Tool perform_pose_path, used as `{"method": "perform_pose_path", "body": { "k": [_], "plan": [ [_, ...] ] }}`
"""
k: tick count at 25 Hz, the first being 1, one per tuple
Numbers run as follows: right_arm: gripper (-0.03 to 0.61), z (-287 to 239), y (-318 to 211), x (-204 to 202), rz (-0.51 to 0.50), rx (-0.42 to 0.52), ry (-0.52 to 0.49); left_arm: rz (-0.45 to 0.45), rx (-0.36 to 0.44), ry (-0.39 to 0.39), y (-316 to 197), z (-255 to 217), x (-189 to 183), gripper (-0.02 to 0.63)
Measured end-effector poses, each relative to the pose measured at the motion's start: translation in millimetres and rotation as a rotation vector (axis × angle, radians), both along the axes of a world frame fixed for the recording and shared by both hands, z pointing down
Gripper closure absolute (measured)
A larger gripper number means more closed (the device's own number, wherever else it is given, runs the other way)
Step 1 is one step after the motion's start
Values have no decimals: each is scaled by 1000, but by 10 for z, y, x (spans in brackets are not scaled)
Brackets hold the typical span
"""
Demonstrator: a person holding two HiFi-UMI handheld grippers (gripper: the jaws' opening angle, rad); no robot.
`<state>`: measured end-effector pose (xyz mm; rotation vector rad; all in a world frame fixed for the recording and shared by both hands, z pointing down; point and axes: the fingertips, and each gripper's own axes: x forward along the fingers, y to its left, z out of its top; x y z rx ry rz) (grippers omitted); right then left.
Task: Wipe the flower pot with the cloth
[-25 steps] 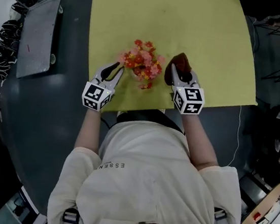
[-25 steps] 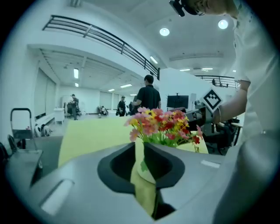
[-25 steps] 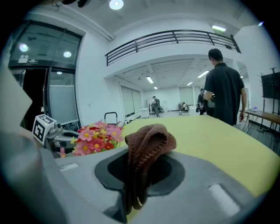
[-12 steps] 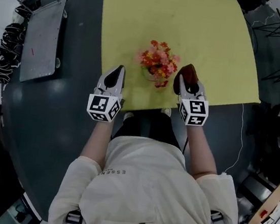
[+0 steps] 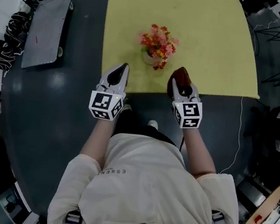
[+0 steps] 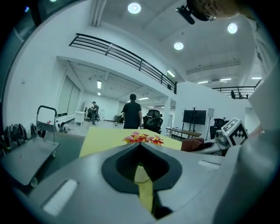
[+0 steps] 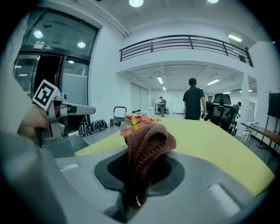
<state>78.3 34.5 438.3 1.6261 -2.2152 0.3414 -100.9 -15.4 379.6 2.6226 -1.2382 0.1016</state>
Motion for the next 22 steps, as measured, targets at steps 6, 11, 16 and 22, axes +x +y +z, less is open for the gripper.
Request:
{"method": "perform_pose_path", "body": {
  "k": [6,11,16,22],
  "plan": [
    [523,-101,390,44,-94,36,0,-71,47,-1,437,-178,140,598],
    [523,-249,571,105,-133,78,-22,-98,56,19,759,-255,236,598],
    [523,-304,700,149,-137,95,-54,-77,42,18,970,-266,358,598],
    [525,-360,811,172,-157,122,-58,-72,65,6,1087,-289,446,598]
  ]
}}
